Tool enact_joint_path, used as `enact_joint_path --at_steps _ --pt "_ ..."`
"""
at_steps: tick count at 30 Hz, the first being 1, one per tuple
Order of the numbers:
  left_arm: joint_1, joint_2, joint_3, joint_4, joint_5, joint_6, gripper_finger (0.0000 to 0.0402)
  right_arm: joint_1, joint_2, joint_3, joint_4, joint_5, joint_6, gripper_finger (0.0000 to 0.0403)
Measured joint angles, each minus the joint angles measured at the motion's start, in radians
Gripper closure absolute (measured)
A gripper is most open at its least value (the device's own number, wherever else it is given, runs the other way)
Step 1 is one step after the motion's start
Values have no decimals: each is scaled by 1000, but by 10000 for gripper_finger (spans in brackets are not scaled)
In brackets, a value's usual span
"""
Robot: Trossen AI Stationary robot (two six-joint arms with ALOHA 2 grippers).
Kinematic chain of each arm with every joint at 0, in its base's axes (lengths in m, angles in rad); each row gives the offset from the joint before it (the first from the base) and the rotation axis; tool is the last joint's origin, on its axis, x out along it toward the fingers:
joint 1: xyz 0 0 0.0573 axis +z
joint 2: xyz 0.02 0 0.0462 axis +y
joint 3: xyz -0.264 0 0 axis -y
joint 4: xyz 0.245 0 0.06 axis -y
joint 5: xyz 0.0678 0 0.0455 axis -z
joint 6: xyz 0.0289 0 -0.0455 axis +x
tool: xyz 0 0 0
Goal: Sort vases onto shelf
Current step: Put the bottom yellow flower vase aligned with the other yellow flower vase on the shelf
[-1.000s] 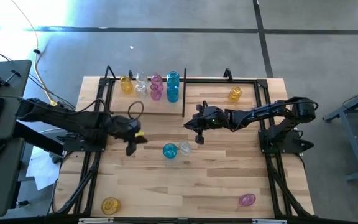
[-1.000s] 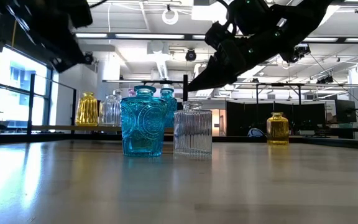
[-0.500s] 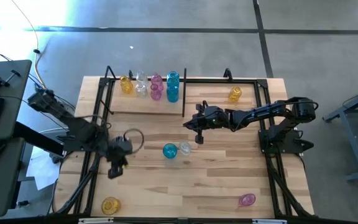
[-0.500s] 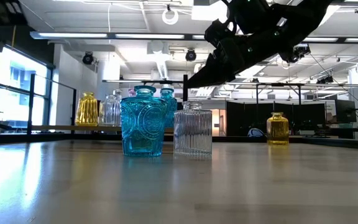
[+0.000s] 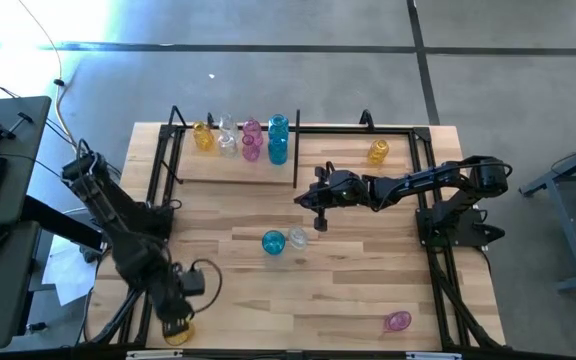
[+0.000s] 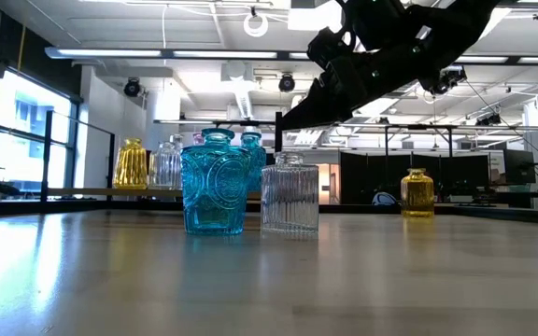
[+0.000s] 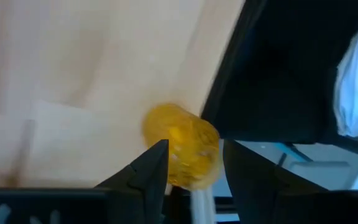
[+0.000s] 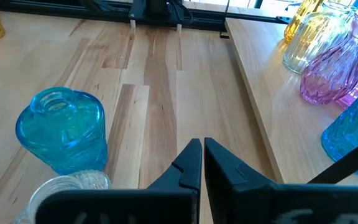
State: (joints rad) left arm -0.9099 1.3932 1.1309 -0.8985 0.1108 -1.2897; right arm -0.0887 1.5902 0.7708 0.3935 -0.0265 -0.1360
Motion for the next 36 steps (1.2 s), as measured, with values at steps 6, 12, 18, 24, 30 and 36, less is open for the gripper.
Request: enact_joint_path --at_steps 6,12,18,24,30,36 --pt "-81 71 1 77 3 -125 257 0 0 0 2 -4 0 403" --pt "-108 123 1 52 9 -132 257 0 0 0 29 -10 0 403" --pt "-126 151 1 22 37 -133 257 0 0 0 37 -10 0 403" --pt "-135 171 1 20 36 -131 257 0 0 0 37 -11 -3 403" --pt "-132 188 1 4 13 -100 283 0 0 0 37 -11 -3 403" --pt "-109 203 1 -6 18 -17 357 0 0 0 37 -11 -4 403"
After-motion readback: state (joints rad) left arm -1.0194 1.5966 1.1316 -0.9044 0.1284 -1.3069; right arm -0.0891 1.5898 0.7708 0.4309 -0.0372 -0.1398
